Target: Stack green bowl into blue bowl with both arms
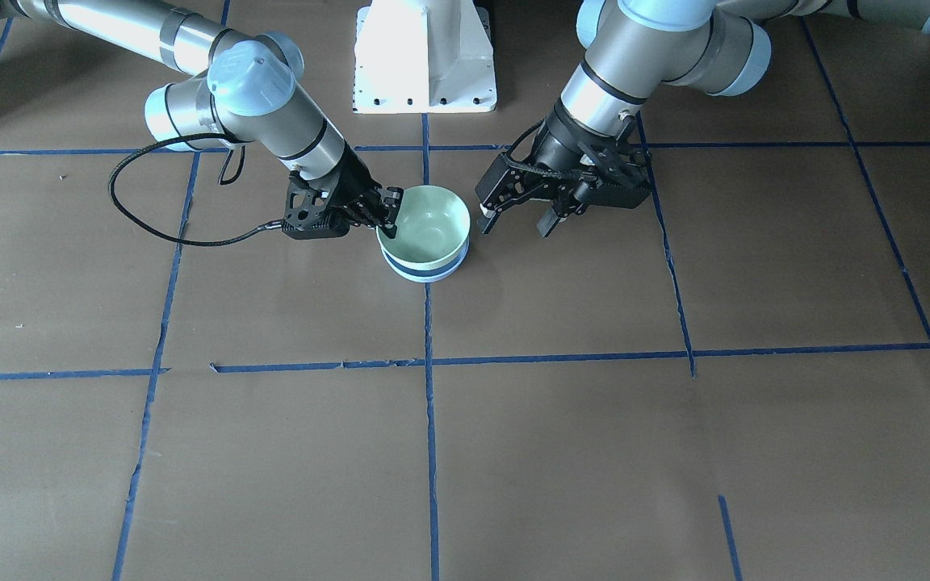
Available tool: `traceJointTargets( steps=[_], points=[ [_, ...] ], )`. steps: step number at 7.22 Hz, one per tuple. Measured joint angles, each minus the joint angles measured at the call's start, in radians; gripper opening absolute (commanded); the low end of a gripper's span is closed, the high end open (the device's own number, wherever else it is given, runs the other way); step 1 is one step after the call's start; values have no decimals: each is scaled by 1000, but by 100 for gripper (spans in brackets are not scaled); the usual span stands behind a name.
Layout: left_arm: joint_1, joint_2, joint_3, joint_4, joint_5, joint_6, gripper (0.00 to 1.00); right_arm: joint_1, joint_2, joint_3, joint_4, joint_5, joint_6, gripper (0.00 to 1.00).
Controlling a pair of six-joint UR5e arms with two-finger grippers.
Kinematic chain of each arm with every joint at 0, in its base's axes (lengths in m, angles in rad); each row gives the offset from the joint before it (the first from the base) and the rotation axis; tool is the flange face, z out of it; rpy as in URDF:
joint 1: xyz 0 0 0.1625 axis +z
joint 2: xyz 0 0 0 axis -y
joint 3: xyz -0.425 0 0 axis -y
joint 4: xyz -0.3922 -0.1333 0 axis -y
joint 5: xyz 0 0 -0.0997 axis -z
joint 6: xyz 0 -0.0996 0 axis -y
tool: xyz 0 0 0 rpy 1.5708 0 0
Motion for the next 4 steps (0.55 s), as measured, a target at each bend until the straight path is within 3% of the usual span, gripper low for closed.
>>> traceJointTargets(
  steps=[3,4],
  points=[
    [1,0,1,0,1,1,100,-43,10,-7,2,-122,49,100],
    [1,1,1,0,0,2,100,-39,6,15,1,-124,54,100]
  ],
)
